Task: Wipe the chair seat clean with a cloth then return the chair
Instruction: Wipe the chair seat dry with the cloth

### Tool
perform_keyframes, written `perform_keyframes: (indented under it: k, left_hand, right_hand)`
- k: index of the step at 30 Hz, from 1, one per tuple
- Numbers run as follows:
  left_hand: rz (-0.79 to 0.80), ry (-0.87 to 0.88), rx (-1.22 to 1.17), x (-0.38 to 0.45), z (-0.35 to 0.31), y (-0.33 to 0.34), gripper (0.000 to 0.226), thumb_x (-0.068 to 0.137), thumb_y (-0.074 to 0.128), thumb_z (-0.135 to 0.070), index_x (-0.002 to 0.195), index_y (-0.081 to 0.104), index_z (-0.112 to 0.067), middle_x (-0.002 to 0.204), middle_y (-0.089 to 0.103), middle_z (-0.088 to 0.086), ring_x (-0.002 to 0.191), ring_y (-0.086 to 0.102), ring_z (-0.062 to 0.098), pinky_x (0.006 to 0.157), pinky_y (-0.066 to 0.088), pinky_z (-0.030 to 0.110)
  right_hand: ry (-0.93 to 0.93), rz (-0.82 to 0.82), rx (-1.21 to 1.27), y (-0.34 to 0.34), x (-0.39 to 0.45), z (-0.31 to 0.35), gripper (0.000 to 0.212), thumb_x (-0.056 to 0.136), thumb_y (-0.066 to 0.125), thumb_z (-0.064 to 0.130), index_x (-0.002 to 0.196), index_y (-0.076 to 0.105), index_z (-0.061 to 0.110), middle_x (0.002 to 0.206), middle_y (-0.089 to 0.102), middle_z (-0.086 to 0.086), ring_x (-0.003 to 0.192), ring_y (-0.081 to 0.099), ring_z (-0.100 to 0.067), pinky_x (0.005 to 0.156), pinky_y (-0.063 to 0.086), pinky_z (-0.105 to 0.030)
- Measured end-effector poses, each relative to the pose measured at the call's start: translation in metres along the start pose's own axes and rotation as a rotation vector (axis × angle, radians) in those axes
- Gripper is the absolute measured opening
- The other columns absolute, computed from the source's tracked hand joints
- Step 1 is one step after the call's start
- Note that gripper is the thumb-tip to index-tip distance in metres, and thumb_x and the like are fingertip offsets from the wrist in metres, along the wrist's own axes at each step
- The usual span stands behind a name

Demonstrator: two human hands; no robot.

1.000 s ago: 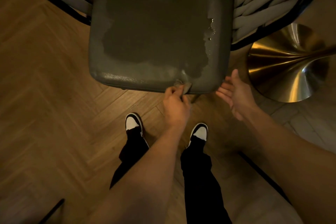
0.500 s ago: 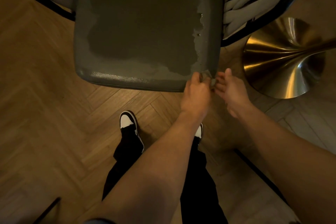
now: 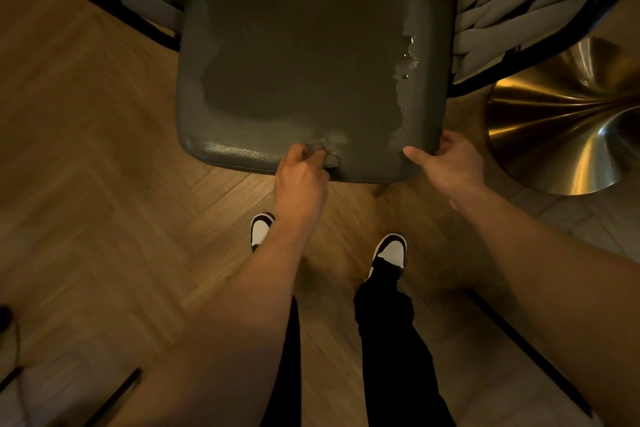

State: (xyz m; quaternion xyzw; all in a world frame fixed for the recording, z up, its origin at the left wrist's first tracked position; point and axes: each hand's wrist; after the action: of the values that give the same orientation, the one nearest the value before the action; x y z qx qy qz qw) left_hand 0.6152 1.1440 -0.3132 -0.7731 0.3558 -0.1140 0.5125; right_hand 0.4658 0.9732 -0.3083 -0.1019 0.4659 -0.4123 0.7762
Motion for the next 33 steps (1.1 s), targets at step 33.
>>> perform_keyframes:
  k: [33]
  left_hand:
    - [-0.107,-0.331,0.041,0.057,0.164,-0.098,0.032,0.085,0.054,-0.005,0.112,0.071,-0.003,0.108,0.063,0.026,0.1,0.058,0.038,0.083,0.041,0.03]
  right_hand:
    - [0.111,0.045,0.07,-0.007,0.011,-0.01,0.071,0.08,0.079,0.054,0.14,0.055,0.027,0.136,0.064,0.002,0.121,0.064,-0.026,0.105,0.05,-0.053]
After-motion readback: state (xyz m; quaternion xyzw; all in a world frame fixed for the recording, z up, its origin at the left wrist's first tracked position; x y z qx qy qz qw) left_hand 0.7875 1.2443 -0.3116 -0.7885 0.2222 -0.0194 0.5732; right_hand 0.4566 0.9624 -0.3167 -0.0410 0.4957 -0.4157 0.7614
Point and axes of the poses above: each hand's wrist, its own x-axis towards the middle knuckle, its own y-axis out of the palm, z = x × y
